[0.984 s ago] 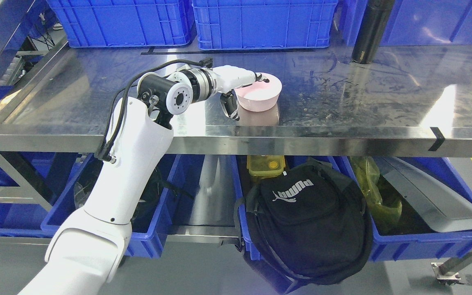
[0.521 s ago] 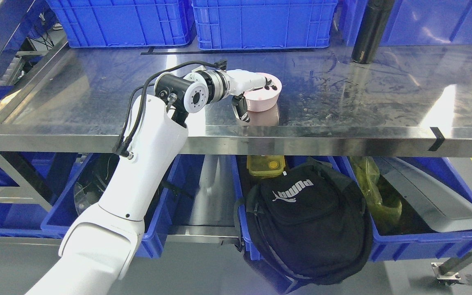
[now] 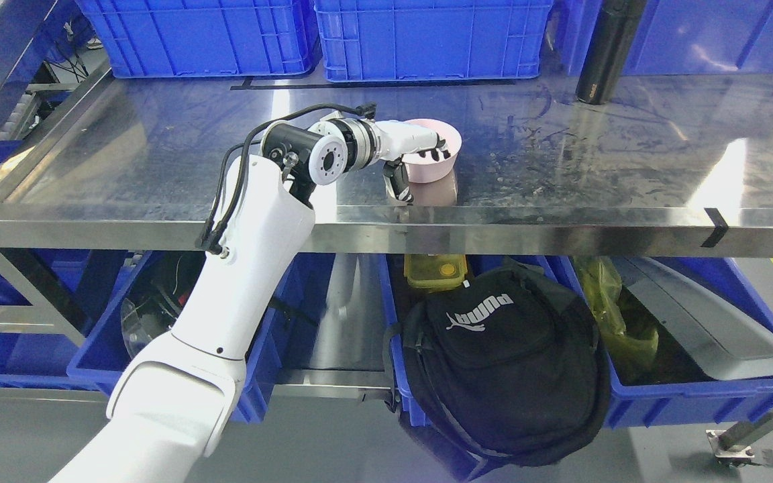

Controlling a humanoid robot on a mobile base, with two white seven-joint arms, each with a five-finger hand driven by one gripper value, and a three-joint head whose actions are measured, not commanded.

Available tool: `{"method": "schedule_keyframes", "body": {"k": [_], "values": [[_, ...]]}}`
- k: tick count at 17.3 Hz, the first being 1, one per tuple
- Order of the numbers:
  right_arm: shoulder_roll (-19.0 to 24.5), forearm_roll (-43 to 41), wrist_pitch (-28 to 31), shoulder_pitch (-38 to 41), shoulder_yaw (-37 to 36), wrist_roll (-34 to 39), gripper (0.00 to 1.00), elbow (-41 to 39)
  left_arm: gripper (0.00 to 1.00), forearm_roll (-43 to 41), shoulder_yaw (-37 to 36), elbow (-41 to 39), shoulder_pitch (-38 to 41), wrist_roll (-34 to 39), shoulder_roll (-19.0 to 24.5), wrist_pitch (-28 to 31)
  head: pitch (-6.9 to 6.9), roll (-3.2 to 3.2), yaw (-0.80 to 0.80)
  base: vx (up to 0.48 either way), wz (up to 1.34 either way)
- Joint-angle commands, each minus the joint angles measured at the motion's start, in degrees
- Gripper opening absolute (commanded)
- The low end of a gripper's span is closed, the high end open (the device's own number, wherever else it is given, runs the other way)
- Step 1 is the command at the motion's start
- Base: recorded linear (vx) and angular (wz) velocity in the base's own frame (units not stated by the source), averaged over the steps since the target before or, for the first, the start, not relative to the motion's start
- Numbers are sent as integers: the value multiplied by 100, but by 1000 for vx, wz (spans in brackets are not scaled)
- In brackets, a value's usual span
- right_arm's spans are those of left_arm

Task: Stack pink IKEA bowl on shelf middle layer
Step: 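Close the left hand fingers on the pink bowl rim, then lift the pink bowl off the shelf with the left hand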

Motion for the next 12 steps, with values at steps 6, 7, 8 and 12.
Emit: {"method": "schedule_keyframes", "body": {"k": [6, 7, 8, 12], "values": [[-100, 0, 2, 132, 0, -1, 100, -100, 20, -12, 652, 420, 19, -265, 2, -713, 0, 0, 0, 0, 0], [-100, 0, 2, 132, 0, -1, 100, -100, 17, -4, 740, 402, 37, -274, 2, -775, 0, 0, 0, 0, 0], [-100, 0, 2, 132, 0, -1, 100, -100, 14, -4, 863, 376, 55, -274, 2, -871, 0, 0, 0, 0, 0], [-100, 0, 2, 132, 0, -1, 100, -100, 5, 49, 1364, -62, 55, -291, -4, -1250, 0, 0, 0, 0, 0]]}}
